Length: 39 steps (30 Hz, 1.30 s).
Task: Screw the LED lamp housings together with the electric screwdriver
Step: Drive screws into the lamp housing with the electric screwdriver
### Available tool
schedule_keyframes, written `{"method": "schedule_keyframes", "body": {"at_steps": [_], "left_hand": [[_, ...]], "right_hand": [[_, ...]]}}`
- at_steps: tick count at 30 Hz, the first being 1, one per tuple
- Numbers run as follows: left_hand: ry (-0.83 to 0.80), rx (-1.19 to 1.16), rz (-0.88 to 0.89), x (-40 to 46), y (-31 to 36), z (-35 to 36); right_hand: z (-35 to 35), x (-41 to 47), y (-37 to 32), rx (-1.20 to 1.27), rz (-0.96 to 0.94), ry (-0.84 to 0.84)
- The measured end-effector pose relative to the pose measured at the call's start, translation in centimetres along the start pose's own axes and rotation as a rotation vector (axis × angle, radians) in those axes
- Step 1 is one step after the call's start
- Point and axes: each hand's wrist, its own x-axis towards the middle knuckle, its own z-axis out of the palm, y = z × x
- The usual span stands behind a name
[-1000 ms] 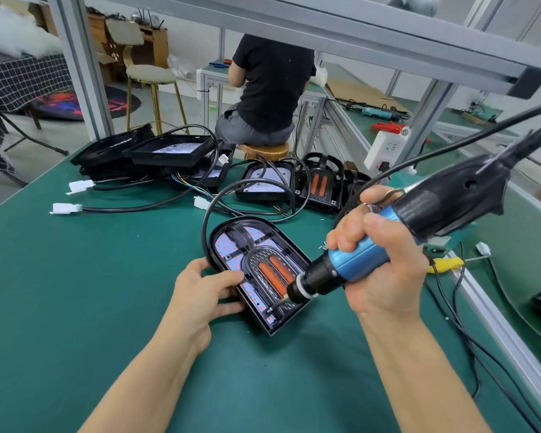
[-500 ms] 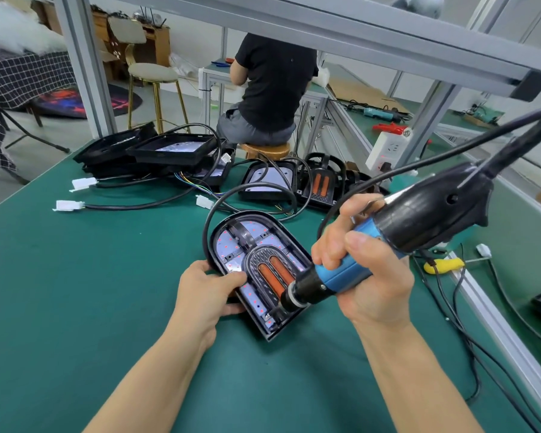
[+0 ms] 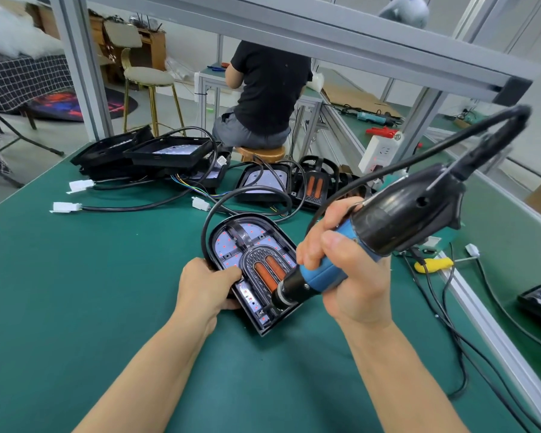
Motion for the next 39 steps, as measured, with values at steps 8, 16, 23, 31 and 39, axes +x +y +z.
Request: {"method": "schedule_keyframes", "body": {"at_steps": [8, 16, 23, 31, 39], "left_hand": [[-0.005, -0.01, -0.035, 0.1, 0.2, 0.0], [0.011, -0.007, -0.042, 0.2, 0.1, 0.0], [0.007, -0.004, -0.049, 0.2, 0.1, 0.0], [0.004, 0.024, -0.055, 0.1, 0.1, -0.1], [0.02, 0.055, -0.026, 0.0, -0.2, 0.0]], "right_hand": [[-0.2, 0.0, -0.1, 0.023, 0.025, -0.104], [0.3, -0.1, 0.1, 0.012, 0.023, -0.148], [0.3, 0.1, 0.1, -0.037, 0.005, -0.199], [0.2, 0.1, -0.2, -0.099, -0.005, -0.279], [-0.8, 0.2, -0.5, -0.018, 0.097, -0.204]]}}
